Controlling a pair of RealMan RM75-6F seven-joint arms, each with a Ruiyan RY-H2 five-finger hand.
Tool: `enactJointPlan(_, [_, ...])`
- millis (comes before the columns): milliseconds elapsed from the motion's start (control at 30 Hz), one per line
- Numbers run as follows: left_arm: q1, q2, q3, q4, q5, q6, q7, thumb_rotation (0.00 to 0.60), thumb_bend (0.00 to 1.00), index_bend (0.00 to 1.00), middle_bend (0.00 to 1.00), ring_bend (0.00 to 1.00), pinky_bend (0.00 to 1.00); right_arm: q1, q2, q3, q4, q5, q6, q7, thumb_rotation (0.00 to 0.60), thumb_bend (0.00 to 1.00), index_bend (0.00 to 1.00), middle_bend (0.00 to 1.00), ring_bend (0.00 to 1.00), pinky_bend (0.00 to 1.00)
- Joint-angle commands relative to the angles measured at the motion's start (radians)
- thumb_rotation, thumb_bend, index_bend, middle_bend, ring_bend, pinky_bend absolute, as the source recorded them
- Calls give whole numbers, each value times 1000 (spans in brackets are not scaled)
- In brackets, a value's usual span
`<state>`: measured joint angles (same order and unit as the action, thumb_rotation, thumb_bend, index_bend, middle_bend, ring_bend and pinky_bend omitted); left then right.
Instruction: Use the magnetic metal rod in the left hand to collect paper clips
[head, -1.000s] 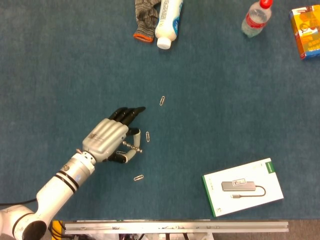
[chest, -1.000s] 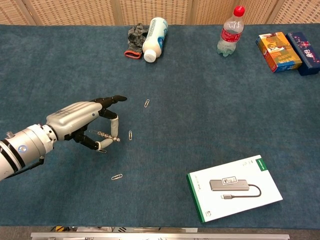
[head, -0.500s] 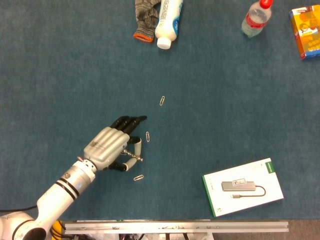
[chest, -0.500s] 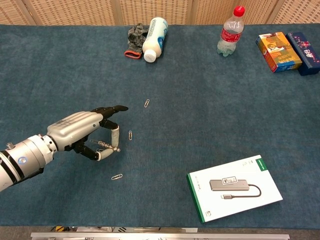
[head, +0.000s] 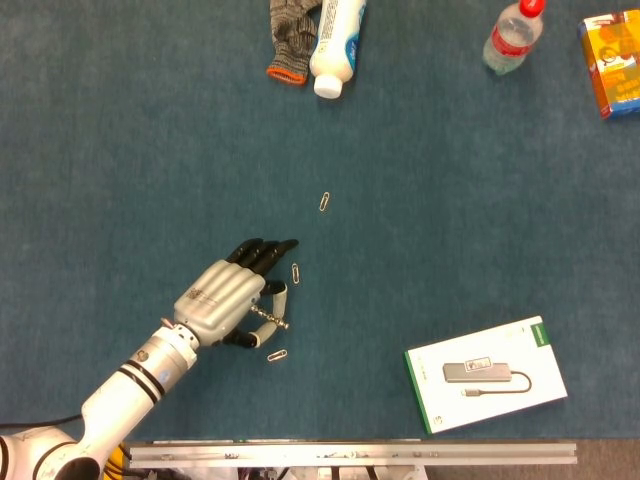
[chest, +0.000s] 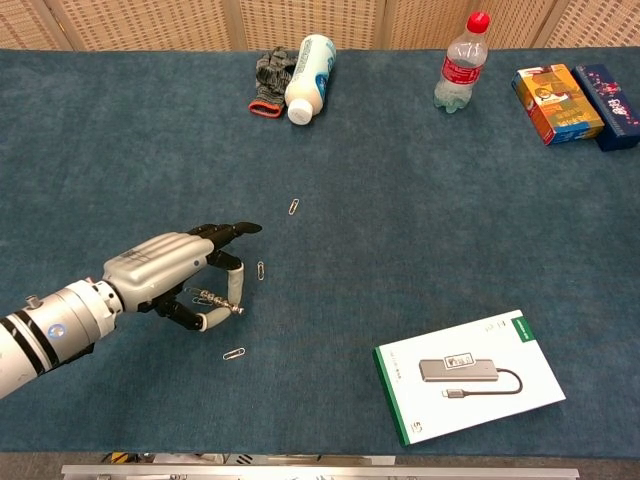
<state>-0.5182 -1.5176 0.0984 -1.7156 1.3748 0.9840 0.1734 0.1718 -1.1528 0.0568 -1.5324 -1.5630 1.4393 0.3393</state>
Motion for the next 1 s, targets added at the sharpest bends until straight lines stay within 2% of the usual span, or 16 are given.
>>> enactJointPlan(33, [1,-4,-2,2,-5,-6,5,600,383,644,0,0,0,0,1,0,0,-1,0,1,600,122,377,404,289,438])
enactJointPlan(700, [12,-35,-16,37,-29,-21,7,600,383,644,0,0,0,-1,-2,-2,2,0,0,1,600,122,377,404,289,438])
enactJointPlan(1000, [11,-7,-23,-31,18,5,10,600,383,645,0,0,0,-3,0,-1,2,-1,6,3,600,122,377,404,289,438])
